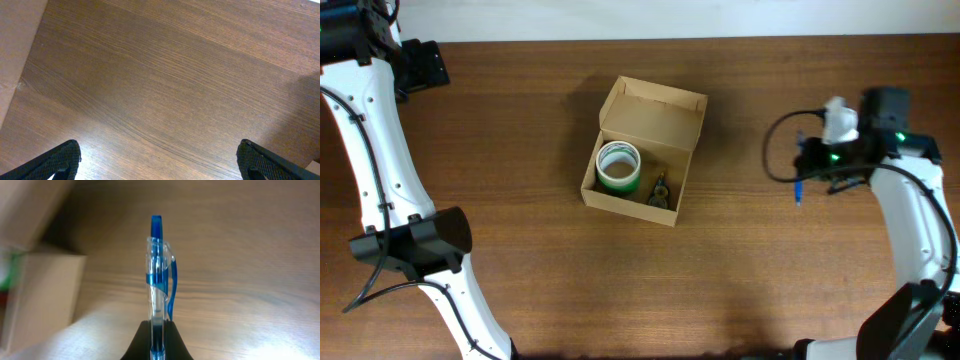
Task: Pack container
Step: 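Carry the blue pen with the right gripper into the box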
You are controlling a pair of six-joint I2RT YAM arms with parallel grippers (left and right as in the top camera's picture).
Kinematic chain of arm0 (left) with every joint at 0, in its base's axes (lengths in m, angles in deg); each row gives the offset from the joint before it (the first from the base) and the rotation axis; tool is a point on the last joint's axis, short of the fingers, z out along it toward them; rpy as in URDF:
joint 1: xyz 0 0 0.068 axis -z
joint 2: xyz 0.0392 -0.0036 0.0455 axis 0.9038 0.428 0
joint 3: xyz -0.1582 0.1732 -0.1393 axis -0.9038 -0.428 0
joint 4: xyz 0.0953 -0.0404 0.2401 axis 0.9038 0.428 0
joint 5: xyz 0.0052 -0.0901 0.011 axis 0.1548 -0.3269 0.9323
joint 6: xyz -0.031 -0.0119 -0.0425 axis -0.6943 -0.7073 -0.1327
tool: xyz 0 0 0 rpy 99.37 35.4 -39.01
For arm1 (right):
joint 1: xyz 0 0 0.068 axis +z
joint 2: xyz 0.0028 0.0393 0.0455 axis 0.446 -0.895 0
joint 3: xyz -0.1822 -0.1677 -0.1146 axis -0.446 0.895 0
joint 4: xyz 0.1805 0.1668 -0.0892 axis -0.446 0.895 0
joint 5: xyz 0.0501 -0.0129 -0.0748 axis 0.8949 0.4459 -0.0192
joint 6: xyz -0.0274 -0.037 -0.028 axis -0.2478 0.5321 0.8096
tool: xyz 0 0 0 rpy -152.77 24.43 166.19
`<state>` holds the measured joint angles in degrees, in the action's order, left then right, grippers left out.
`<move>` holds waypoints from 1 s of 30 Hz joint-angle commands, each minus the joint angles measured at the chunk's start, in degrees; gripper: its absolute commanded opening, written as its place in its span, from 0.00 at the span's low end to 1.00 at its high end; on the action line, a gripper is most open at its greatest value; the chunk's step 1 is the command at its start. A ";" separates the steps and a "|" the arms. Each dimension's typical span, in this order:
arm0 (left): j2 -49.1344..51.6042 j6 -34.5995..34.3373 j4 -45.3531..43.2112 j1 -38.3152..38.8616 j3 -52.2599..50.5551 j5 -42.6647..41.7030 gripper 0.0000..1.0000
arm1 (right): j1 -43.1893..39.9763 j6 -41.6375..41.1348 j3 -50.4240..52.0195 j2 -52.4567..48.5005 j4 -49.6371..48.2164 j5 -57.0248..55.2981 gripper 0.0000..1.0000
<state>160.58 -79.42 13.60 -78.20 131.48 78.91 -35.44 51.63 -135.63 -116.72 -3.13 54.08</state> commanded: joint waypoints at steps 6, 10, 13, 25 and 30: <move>-1.25 0.94 -0.13 -0.13 -0.39 -0.59 1.00 | 16.33 9.97 -13.64 0.50 6.16 -3.30 0.04; -1.25 0.94 -0.13 -0.13 -0.37 -0.59 1.00 | 23.85 14.91 -18.71 -1.14 7.98 -3.85 0.03; -1.25 0.94 -0.13 -0.13 -0.37 -0.59 1.00 | 28.74 19.98 -20.17 -2.67 8.33 -4.35 0.04; -1.25 0.94 -0.13 -0.13 -0.39 -0.59 1.00 | 40.52 28.30 -20.15 -12.66 5.64 -9.01 0.04; -1.25 0.94 -0.13 -0.13 -0.37 -0.59 1.00 | 42.01 29.73 -20.15 -16.26 4.50 -9.38 0.04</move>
<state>160.58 -79.40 13.60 -78.20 131.48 78.89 5.80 79.52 -155.24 -131.52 1.74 46.02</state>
